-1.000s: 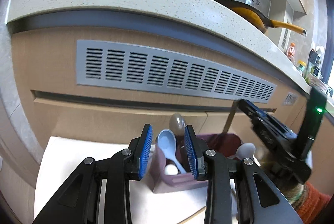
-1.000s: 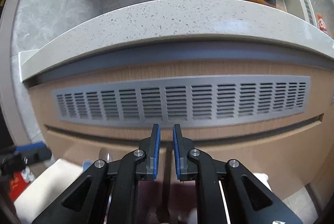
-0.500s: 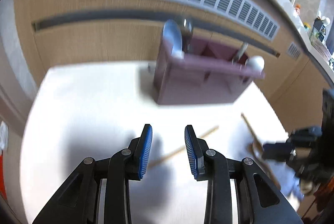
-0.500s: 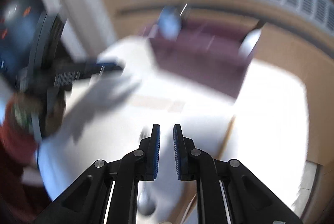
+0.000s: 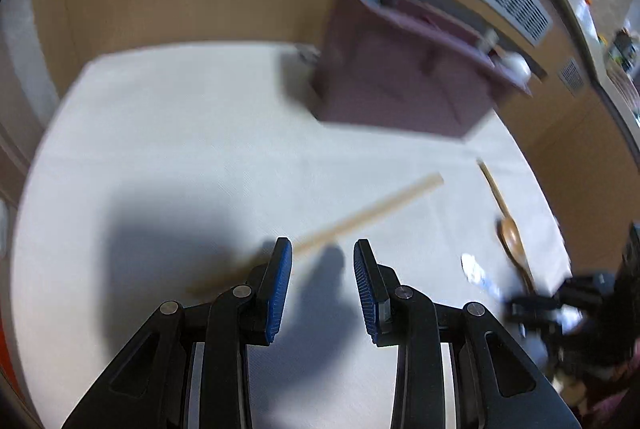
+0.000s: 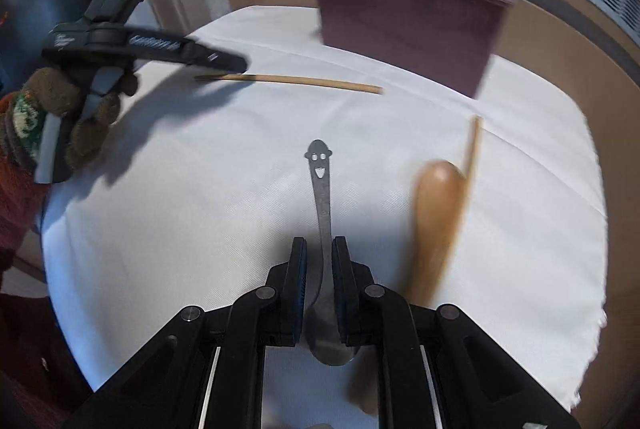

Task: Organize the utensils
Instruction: 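Move the left tool to a bamboo chopstick while the right tool approaches the wooden spoon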

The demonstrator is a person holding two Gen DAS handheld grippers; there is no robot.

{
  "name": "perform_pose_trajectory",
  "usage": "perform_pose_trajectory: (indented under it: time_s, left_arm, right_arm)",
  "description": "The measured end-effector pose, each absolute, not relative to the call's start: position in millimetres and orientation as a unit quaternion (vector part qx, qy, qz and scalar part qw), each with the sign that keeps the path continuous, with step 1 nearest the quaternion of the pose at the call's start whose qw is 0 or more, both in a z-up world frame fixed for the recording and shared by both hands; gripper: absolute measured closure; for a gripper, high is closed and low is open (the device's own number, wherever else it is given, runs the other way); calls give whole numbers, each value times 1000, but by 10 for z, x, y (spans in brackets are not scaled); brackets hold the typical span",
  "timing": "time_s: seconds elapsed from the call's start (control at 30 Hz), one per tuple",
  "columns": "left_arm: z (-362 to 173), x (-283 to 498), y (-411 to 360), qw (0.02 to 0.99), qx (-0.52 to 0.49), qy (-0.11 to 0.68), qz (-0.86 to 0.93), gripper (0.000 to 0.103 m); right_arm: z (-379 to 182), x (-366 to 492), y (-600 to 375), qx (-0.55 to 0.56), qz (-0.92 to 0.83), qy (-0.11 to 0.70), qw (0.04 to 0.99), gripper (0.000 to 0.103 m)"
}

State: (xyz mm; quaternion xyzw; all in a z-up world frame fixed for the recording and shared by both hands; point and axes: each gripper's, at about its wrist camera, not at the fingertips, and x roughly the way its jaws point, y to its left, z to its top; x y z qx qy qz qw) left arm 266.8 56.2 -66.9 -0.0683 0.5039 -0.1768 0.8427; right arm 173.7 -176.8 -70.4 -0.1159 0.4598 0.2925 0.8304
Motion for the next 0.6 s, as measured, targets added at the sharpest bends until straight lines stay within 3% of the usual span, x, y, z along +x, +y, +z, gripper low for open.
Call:
perform_pose_trajectory:
  time_s: [0.23,0.37,0.6]
  left_arm:
    - [-654,2226,45,811,-2,532,-244,70]
    - [-502,2267,5,839,24,497,-220,70]
    - [-606,2947,599,864,-73,479,-133,70]
  right_arm:
    - [-700,1865,-2020,-57,281,467,837,91]
    - [-737,1859,-2044,-32,283,464,839,91]
    - [-828,1861,-2253,70,300,474,825,81]
